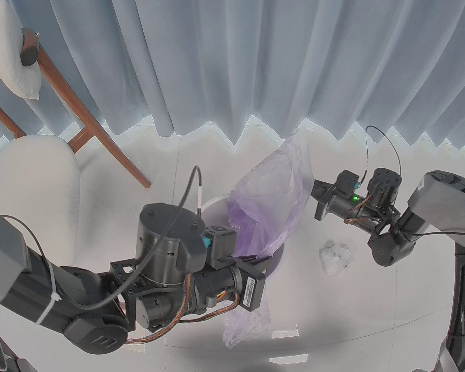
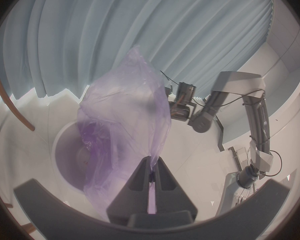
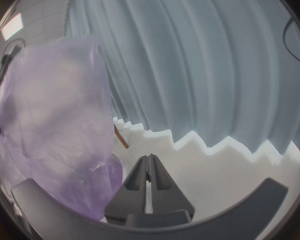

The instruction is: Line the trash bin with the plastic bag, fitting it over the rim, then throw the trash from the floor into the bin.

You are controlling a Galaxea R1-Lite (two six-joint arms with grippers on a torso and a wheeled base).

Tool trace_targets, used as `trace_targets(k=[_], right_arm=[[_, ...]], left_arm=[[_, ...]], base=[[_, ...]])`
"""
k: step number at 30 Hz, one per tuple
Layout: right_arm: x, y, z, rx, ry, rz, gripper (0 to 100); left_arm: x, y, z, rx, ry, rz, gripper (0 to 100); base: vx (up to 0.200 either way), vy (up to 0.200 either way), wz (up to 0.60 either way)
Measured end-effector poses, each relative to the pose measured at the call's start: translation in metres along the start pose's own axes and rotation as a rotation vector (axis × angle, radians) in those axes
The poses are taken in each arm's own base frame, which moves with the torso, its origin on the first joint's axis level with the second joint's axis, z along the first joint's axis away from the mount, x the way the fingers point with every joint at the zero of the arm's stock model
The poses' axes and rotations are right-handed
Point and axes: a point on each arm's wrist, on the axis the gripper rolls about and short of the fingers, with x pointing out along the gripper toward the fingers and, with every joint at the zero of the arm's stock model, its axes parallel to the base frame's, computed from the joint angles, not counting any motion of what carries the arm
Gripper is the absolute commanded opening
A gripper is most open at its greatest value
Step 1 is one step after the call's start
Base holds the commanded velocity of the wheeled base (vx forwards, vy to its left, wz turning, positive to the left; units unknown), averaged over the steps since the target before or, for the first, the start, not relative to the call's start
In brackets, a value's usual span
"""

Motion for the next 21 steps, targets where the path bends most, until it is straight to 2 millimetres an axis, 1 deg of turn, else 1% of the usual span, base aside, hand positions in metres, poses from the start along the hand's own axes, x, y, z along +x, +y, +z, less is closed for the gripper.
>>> trace_targets(k=[3,7,11,16,19,21], right_arm=[[0.020,0.000,-0.001,-0.074,-0.053,0.060,0],[0.046,0.004,0.002,-0.152,-0.133,0.118,0],[0.064,0.016,0.006,-0.202,-0.192,0.168,0],[0.073,0.037,0.005,-0.215,-0.234,0.240,0],[0.074,0.051,-0.001,-0.197,-0.217,0.275,0],[0.070,0.059,-0.009,-0.176,-0.186,0.295,0]], left_arm=[[-0.004,0.000,-0.003,0.001,0.001,-0.008,0],[-0.008,0.001,-0.005,0.000,0.001,-0.011,0],[-0.010,0.004,-0.005,-0.005,-0.002,-0.005,0],[-0.011,0.007,-0.004,-0.012,-0.006,0.004,0],[-0.011,0.010,-0.002,-0.016,-0.012,0.008,0],[-0.011,0.013,-0.001,-0.019,-0.017,0.011,0]], base=[[0.000,0.000,0.00],[0.000,0.000,0.00],[0.000,0.000,0.00],[0.000,0.000,0.00],[0.000,0.000,0.00],[0.000,0.000,0.00]])
